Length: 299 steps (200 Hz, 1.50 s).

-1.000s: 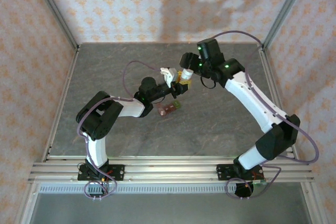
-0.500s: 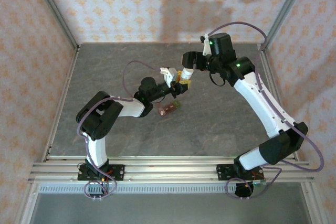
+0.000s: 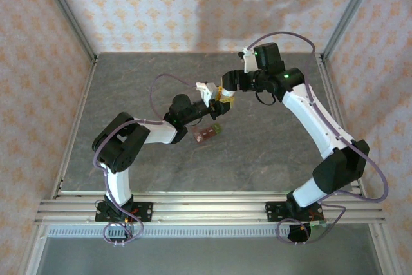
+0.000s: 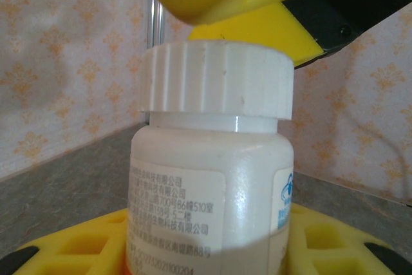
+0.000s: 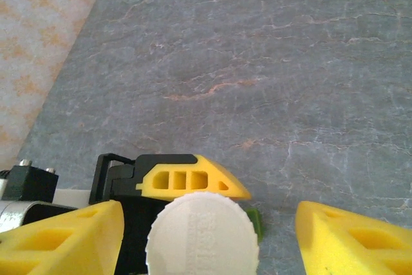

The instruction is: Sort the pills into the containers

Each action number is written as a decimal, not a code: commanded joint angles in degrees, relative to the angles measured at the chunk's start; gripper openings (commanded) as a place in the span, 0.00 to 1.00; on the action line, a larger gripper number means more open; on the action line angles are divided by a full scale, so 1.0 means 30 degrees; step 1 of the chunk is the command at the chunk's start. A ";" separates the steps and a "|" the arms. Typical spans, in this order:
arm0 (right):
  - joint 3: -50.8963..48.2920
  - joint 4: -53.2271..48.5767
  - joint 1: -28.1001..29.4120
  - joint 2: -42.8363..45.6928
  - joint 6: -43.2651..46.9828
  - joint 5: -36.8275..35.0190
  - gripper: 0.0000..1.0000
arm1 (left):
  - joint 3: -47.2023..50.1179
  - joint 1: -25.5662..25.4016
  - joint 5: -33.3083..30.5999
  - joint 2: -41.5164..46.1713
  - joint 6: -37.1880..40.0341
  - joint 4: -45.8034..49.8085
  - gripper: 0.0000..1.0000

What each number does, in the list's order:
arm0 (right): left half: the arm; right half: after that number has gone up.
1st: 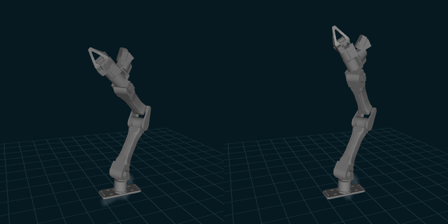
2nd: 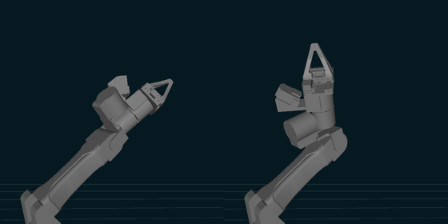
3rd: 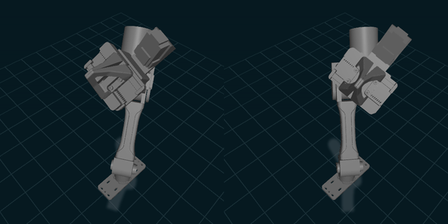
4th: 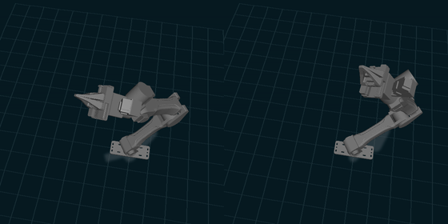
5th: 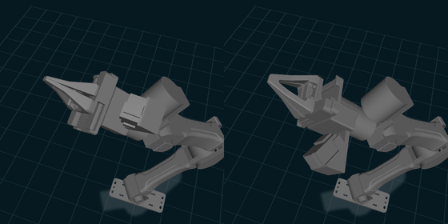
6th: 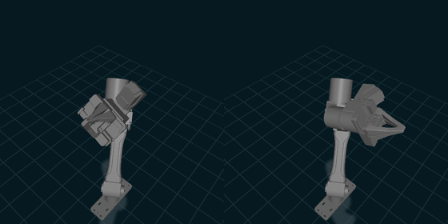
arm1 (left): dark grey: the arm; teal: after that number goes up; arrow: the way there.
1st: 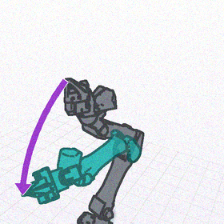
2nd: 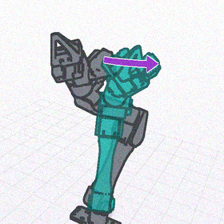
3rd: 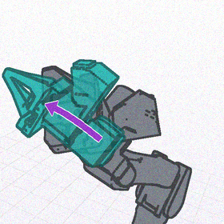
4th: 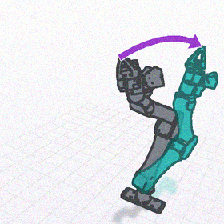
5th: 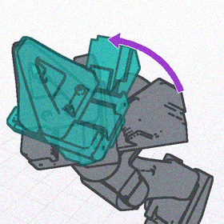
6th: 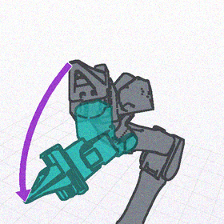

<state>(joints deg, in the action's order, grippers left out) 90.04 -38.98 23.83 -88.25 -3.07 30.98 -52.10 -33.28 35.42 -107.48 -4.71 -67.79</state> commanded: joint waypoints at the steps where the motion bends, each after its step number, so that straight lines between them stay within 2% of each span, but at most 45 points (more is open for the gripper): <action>1: -0.0479 0.0133 0.0012 -0.0316 0.0222 0.0549 0.65 | -0.0277 -0.0040 0.0129 0.0597 -0.0013 -0.1116 0.00; 38: -0.0599 0.0132 0.0000 -0.0549 0.0120 0.0428 0.60 | -0.0264 -0.0049 0.0119 0.0601 -0.0038 -0.1122 0.00; 66: -0.0484 0.0096 0.0009 -0.0710 -0.0008 0.0389 0.48 | -0.0268 -0.0018 0.0140 0.0604 -0.0069 -0.1129 0.00; 104: -0.0777 0.0385 0.0020 -0.0512 -0.0728 0.0345 0.46 | -0.0242 -0.0040 0.0143 0.0583 -0.0081 -0.1142 0.00; 115: -0.0963 0.0610 0.0025 -0.0409 -0.1389 0.0096 0.42 | -0.0226 -0.0040 0.0105 0.0578 -0.0063 -0.1161 0.00; 125: -0.1029 0.0687 0.0026 -0.0380 -0.2285 -0.0311 0.38 | -0.0255 -0.0051 0.0073 0.0554 -0.0070 -0.1155 0.00; 170: -0.2252 0.0796 0.1297 0.0448 -0.7725 -0.5119 0.39 | -0.0382 -0.0040 0.0033 0.0393 -0.0130 -0.1219 0.00; 192: -0.2872 0.1323 0.1887 0.1011 -0.9133 -0.6191 0.39 | -0.0366 -0.0055 0.0032 0.0349 -0.0169 -0.1175 0.00; 212: -0.2627 0.1532 0.1915 0.1072 -0.8943 -0.6138 0.45 | -0.0372 -0.0045 0.0004 0.0265 -0.0181 -0.1191 0.00; 236: -0.1884 0.1596 0.1381 0.1289 -0.7064 -0.4644 0.67 | -0.0257 -0.0040 -0.0051 0.0316 -0.0084 -0.1168 0.00; 255: -0.1519 0.1773 0.0748 0.1811 -0.5152 -0.3051 0.79 | -0.0160 -0.0045 -0.0029 0.0378 -0.0063 -0.1211 0.00; 299: -0.0412 0.0369 -0.0119 0.1728 -0.1216 -0.1266 0.82 | -0.0065 -0.0011 0.0026 0.0488 0.0009 -0.1154 0.00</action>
<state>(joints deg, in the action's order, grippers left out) 85.21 -35.09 24.10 -84.40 -15.09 23.46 -52.03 -33.39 35.77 -107.48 -5.98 -67.61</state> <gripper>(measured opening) 0.816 0.434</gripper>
